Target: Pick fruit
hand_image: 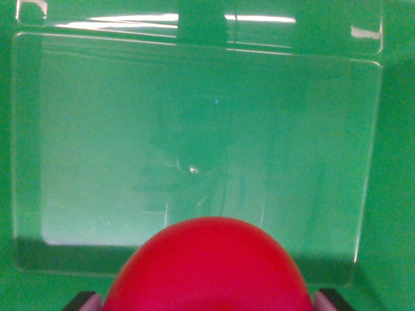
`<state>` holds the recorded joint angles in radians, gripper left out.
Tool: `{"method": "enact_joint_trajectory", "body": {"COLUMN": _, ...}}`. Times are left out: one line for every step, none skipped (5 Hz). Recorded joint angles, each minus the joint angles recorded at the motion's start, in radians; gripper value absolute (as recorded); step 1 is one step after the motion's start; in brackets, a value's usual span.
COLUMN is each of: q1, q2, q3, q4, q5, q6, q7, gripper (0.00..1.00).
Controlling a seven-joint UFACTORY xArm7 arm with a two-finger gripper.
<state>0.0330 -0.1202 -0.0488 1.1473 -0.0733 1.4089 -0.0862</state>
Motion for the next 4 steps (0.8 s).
{"method": "enact_joint_trajectory", "body": {"q1": 0.0, "q2": 0.0, "q3": 0.0, "q4": 0.0, "q5": 0.0, "q6": 0.0, "q7": 0.0, "gripper": 1.0}}
{"method": "enact_joint_trajectory", "body": {"q1": 0.0003, "q2": -0.013, "q3": 0.001, "q4": 0.032, "q5": 0.0007, "q6": 0.045, "q7": -0.002, "gripper": 1.0}}
{"method": "enact_joint_trajectory", "body": {"q1": 0.0003, "q2": -0.013, "q3": 0.001, "q4": 0.032, "q5": 0.0007, "q6": 0.045, "q7": -0.002, "gripper": 1.0}}
{"method": "enact_joint_trajectory", "body": {"q1": 0.0007, "q2": -0.025, "q3": 0.001, "q4": 0.061, "q5": 0.0014, "q6": 0.085, "q7": -0.004, "gripper": 1.0}}
